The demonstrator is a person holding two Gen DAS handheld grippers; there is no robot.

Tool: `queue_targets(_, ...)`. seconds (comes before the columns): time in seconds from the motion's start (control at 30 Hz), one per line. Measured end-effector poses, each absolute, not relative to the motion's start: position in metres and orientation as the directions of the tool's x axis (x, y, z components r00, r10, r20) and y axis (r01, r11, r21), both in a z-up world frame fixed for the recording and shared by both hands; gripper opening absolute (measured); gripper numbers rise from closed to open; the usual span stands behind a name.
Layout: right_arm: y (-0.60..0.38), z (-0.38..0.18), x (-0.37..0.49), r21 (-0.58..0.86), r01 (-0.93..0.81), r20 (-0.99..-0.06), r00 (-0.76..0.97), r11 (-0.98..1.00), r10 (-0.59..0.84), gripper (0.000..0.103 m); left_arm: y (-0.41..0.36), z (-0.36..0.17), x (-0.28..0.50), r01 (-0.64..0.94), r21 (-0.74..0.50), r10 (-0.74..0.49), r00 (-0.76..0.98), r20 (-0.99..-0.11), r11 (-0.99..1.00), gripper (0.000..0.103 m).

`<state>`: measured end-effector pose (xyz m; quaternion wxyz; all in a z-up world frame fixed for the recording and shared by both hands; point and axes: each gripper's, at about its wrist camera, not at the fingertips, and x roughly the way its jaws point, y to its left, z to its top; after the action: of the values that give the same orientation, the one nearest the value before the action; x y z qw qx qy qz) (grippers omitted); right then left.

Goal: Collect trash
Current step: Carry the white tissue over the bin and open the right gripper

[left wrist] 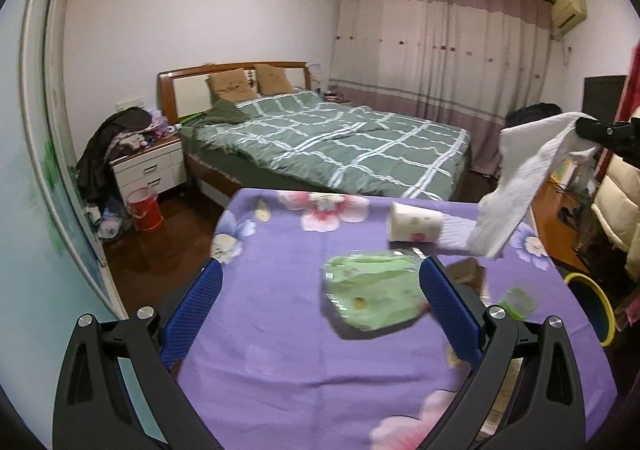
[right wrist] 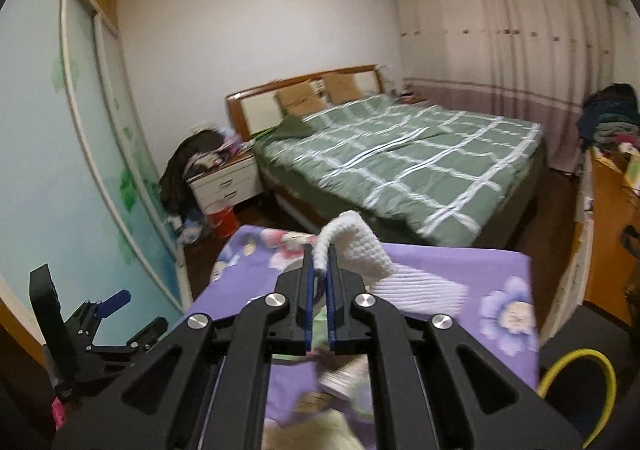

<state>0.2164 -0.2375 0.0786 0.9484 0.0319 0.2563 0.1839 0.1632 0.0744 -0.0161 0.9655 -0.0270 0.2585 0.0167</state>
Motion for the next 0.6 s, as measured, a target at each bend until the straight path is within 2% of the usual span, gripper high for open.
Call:
queue_targets(0.27,-0.345,0.071,0.182,0.122,-0.132,-0.482,0.858,0.984,0.175,0.005,0.017,-0.019,0.153,0.036,-0.042,-0.052,0.858,-0.510,0.998,0.097)
queue_targets(0.6,-0.461,0.026,0.162,0.129,0.125,-0.532,0.846,0.984,-0.038,0.005,-0.028,-0.033,0.143,0.094,-0.032,-0.096,0.829,-0.551,0.995,0.097)
